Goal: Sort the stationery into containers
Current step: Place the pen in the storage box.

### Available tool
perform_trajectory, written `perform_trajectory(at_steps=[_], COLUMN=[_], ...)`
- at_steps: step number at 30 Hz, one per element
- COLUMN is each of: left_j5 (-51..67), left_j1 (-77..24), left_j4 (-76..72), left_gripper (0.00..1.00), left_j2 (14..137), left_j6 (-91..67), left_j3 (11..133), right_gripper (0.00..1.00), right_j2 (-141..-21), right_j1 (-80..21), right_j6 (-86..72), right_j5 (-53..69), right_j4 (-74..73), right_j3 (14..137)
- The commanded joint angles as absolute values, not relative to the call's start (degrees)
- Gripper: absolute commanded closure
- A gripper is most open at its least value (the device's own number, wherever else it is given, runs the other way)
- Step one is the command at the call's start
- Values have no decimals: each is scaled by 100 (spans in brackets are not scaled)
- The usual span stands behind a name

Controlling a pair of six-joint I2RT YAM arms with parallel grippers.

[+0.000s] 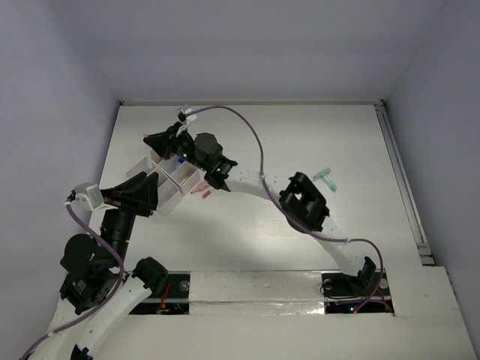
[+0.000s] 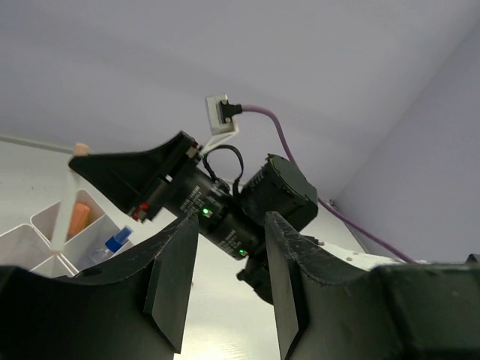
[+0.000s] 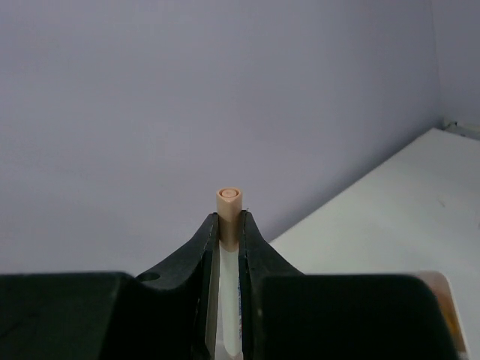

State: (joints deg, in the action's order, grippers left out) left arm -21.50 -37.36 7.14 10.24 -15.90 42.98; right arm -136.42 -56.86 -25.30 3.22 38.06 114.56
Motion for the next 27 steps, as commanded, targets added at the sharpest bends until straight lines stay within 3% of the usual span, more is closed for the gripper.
perform_trajectory(at_steps=[1,9,19,27], left_j5=[-2276,-2285,-2303,-2127], left_j1=[-3709,-3709,-3604,-3367], left_j4=[501,466,492,492], left_gripper=[62,60,48,46], left_j2=[958,1011,1090,1134], left_j6=[-1485,-1433,-1389,-1406], left_j3=[4236,4113,4034,3981], right_gripper=[100,100,100,100], right_j2=[-14035,-15195,-15267,-15346], right_j1=[-5827,-5880,-6038,-6091], right_j6=[-2391,-2118,-1978,-1951], right_j5=[62,-307,-369,-387], right_j4=[4500,3965,4148,4254], right_j3=[12661,14211,13774,13509])
